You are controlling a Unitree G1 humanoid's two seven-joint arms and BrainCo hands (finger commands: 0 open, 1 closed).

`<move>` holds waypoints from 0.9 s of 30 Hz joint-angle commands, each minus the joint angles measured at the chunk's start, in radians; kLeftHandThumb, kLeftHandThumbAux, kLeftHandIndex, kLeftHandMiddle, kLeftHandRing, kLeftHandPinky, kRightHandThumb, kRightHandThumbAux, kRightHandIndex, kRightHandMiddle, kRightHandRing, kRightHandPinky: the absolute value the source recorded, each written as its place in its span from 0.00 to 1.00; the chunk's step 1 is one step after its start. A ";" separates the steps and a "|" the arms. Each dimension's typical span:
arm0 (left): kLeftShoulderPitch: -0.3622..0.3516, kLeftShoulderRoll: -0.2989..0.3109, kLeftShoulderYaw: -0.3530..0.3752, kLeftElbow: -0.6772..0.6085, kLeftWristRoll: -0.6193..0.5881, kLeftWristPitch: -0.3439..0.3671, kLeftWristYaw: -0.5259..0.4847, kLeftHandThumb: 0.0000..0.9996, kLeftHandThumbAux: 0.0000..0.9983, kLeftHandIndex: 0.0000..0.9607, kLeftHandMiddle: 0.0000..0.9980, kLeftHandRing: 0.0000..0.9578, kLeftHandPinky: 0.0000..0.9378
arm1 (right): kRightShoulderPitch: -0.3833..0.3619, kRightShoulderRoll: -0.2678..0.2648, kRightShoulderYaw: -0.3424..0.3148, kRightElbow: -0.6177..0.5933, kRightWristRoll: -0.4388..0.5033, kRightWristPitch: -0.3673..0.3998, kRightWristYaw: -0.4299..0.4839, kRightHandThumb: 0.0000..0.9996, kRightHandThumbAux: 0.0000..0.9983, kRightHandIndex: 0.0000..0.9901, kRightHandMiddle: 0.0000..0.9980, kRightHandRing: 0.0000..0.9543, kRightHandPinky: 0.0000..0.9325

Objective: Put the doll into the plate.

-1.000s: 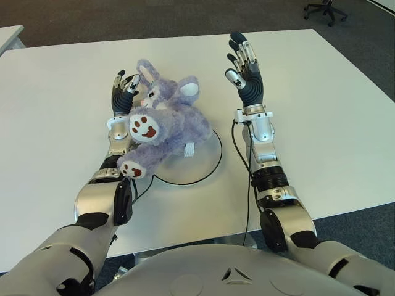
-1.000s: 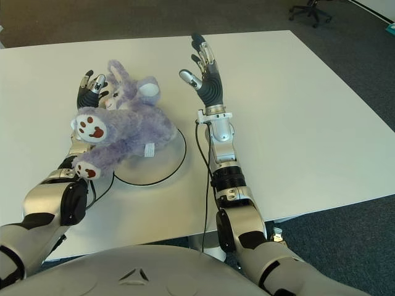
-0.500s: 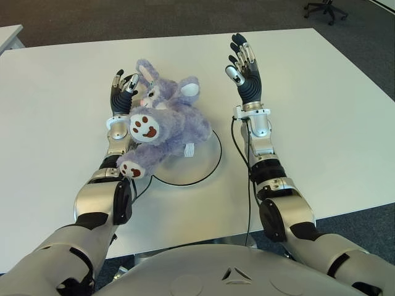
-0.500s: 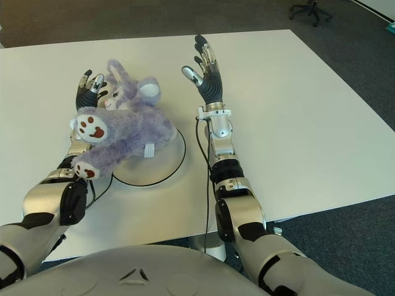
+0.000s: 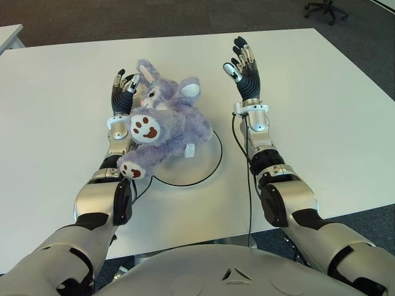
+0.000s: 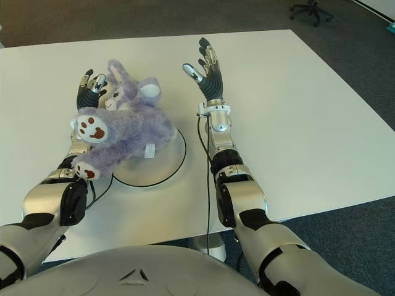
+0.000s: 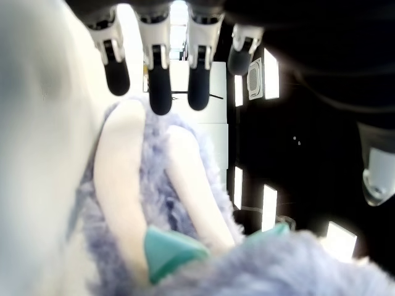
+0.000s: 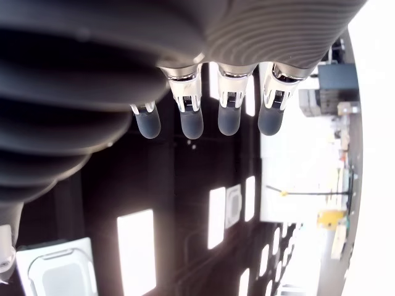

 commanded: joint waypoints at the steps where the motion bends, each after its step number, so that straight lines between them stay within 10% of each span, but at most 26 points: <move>1: 0.095 -0.038 -0.010 0.061 0.008 0.054 0.011 0.00 0.45 0.06 0.20 0.20 0.11 | -0.033 0.001 -0.012 0.072 0.000 -0.013 -0.008 0.00 0.54 0.01 0.00 0.00 0.02; 27: 0.087 -0.042 -0.011 0.070 0.002 0.055 0.006 0.00 0.44 0.05 0.20 0.23 0.22 | -0.133 0.010 -0.060 0.296 0.022 0.064 0.016 0.00 0.55 0.00 0.01 0.00 0.00</move>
